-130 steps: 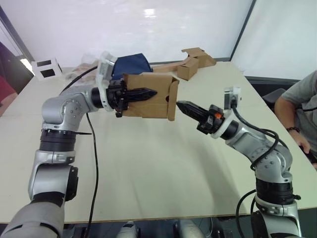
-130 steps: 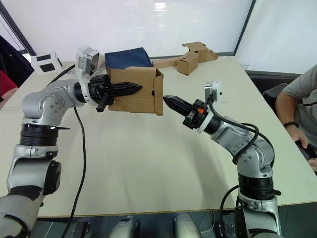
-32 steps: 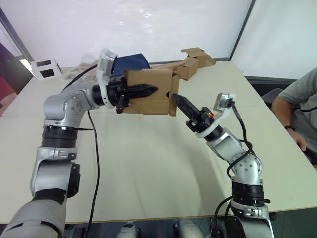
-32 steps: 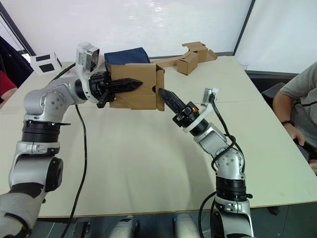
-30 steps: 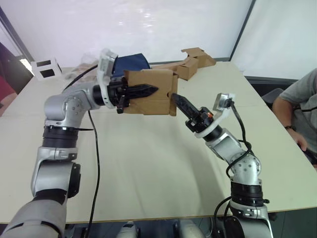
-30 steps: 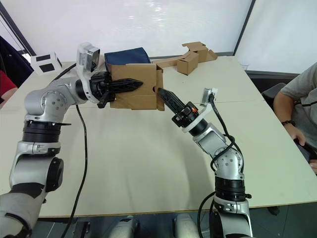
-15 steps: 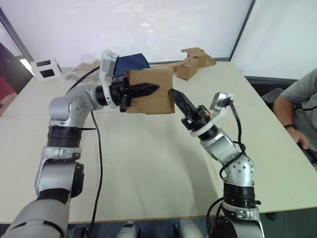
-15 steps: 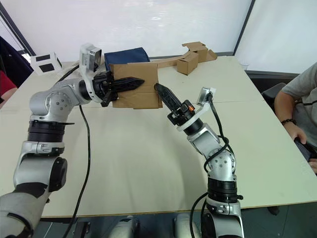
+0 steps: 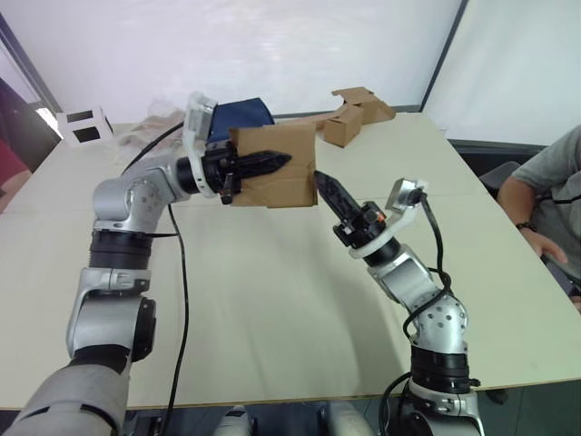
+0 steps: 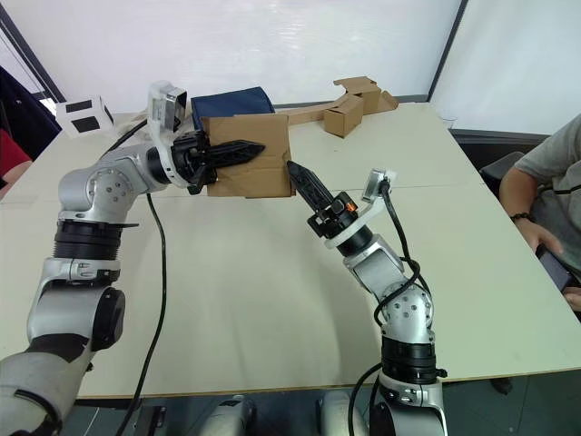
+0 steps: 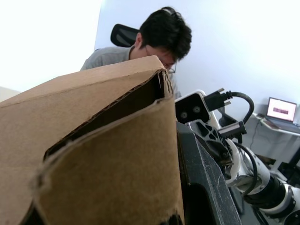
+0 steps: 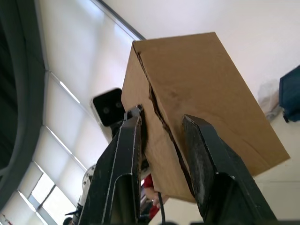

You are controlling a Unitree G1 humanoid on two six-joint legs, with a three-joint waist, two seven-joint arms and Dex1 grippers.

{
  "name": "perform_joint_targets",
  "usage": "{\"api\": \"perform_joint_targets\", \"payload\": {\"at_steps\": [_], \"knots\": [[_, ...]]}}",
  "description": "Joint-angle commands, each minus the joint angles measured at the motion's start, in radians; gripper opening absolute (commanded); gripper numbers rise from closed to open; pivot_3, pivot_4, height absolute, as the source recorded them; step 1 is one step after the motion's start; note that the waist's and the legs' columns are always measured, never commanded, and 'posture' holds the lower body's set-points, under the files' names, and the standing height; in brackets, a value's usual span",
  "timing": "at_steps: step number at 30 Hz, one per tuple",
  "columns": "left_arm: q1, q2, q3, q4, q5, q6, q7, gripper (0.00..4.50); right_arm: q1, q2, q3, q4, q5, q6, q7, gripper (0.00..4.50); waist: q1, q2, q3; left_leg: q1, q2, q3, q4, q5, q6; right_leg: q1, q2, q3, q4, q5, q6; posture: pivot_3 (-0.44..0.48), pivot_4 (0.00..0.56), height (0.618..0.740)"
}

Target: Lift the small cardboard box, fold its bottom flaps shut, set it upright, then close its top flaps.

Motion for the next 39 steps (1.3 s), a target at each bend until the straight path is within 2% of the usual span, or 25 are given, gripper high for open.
{"api": "perform_joint_targets", "payload": {"at_steps": [1, 10, 15, 25, 29, 32, 34, 39], "knots": [[-0.043, 0.001, 0.030, -0.016, -0.008, -0.025, 0.005, 0.00, 0.008, -0.002, 0.044, -0.049, 0.021, 0.028, 0.021, 1.38, 0.000, 0.000, 0.000, 0.000, 0.000, 0.000, 0.000, 0.000, 0.000, 0.000, 0.000, 0.000, 0.000, 0.000, 0.000, 0.000, 0.150, 0.740], [-0.048, -0.009, 0.030, -0.022, -0.012, -0.014, 0.006, 0.00, 0.015, -0.001, 0.114, -0.051, -0.013, 0.048, 0.046, 1.38, 0.000, 0.000, 0.000, 0.000, 0.000, 0.000, 0.000, 0.000, 0.000, 0.000, 0.000, 0.000, 0.000, 0.000, 0.000, 0.000, 0.150, 0.740], [-0.046, -0.011, 0.032, -0.026, -0.010, -0.009, 0.005, 0.00, 0.005, 0.000, 0.111, -0.047, -0.027, 0.045, 0.051, 1.38, 0.000, 0.000, 0.000, 0.000, 0.000, 0.000, 0.000, 0.000, 0.000, 0.000, 0.000, 0.000, 0.000, 0.000, 0.000, 0.000, 0.150, 0.740], [-0.034, 0.012, 0.041, -0.044, -0.012, 0.007, 0.000, 0.00, 0.029, -0.154, -0.023, -0.088, 0.010, 0.048, 0.042, 1.38, 0.001, 0.000, 0.000, 0.000, 0.000, 0.000, 0.000, 0.000, 0.000, 0.000, 0.000, 0.000, 0.000, 0.000, 0.000, 0.000, 0.150, 0.740], [-0.032, 0.016, 0.037, -0.052, -0.010, 0.009, -0.002, 0.00, 0.028, -0.170, -0.048, -0.072, 0.015, 0.032, 0.032, 1.38, 0.001, 0.000, 0.000, 0.000, 0.000, 0.000, 0.000, -0.001, 0.003, 0.000, 0.000, 0.000, 0.000, 0.000, 0.000, 0.000, 0.150, 0.740], [-0.034, 0.013, 0.037, -0.052, -0.011, 0.010, 0.000, 0.00, 0.021, -0.154, -0.036, -0.052, -0.022, 0.008, 0.027, 0.74, 0.000, 0.000, 0.000, 0.000, 0.000, 0.000, 0.000, -0.002, 0.003, 0.000, 0.000, 0.000, 0.000, 0.000, 0.000, 0.000, 0.150, 0.740], [-0.034, 0.009, 0.036, -0.053, -0.010, 0.009, 0.002, 0.00, 0.013, -0.134, -0.024, -0.037, -0.045, -0.010, 0.022, 0.06, 0.000, 0.000, 0.000, 0.000, 0.000, 0.000, 0.000, -0.002, 0.003, 0.000, 0.000, 0.000, 0.000, 0.000, 0.000, 0.000, 0.150, 0.740], [-0.033, 0.003, 0.032, -0.052, -0.010, 0.009, 0.001, 0.00, -0.021, -0.087, 0.017, 0.005, -0.130, -0.066, 0.015, 0.06, 0.000, 0.000, 0.000, 0.000, 0.000, 0.000, 0.000, -0.001, 0.002, 0.000, 0.000, 0.000, 0.000, 0.000, 0.000, 0.000, 0.150, 0.740]]}}
